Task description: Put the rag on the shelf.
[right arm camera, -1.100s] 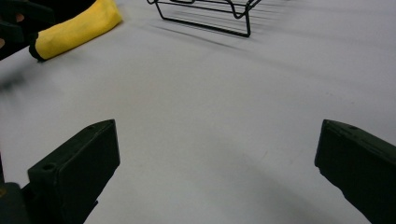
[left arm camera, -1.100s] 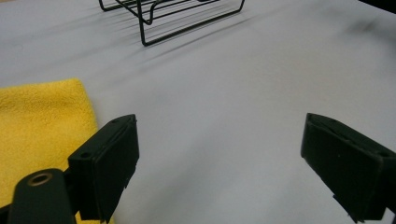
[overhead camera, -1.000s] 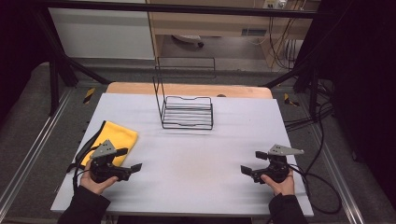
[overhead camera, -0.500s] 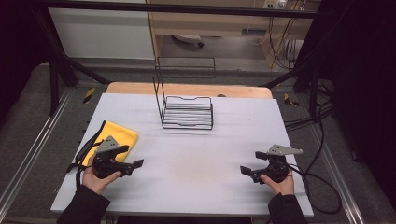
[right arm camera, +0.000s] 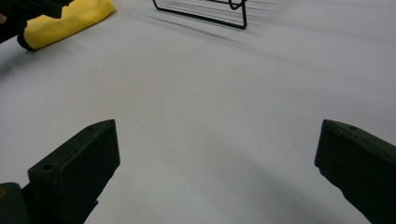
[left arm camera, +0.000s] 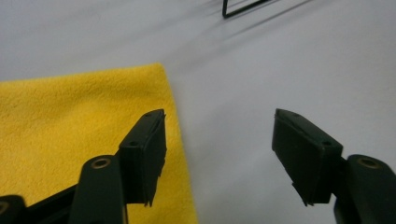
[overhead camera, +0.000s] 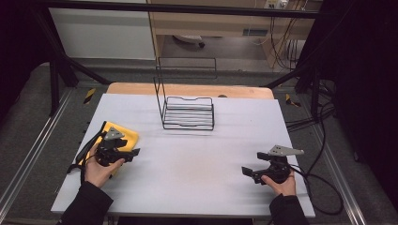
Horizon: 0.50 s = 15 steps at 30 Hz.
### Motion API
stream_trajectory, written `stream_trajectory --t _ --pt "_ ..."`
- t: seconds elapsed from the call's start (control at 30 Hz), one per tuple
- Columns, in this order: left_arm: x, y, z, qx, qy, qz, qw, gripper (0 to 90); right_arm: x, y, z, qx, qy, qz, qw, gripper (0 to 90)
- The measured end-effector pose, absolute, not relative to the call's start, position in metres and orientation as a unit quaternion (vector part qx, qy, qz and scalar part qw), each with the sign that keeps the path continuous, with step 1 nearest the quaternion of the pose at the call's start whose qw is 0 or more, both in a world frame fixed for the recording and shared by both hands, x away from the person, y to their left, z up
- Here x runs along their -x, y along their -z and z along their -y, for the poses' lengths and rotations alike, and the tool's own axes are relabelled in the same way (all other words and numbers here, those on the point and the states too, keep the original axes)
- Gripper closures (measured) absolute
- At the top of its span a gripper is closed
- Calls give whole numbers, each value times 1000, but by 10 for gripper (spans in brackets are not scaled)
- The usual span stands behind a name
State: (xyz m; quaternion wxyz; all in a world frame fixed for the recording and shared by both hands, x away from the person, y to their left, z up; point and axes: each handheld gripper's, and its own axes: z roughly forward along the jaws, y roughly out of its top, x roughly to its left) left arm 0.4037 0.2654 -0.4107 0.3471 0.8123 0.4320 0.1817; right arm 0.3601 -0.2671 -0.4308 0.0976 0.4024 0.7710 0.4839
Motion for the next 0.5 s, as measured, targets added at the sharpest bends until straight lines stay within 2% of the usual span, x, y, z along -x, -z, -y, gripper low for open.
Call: stream_trajectory --t 0.03,0.1,0.2,0.23,0.5 --pt "-404 413 -266 -814 -182 -434 342 357 -360 431 267 -402 -484 -771 98 6" --pt "-405 417 -268 -817 -188 -439 323 437 -360 431 267 -403 -483 -772 96 6" --pt "-404 422 -273 -822 -188 -441 307 468 -360 431 267 -402 -483 -772 96 6" --pt "-404 424 -275 -822 -191 -443 303 511 -360 431 267 -403 -484 -771 96 6" --pt "-407 432 -278 -832 -202 -441 270 606 -360 431 266 -402 -482 -772 96 7"
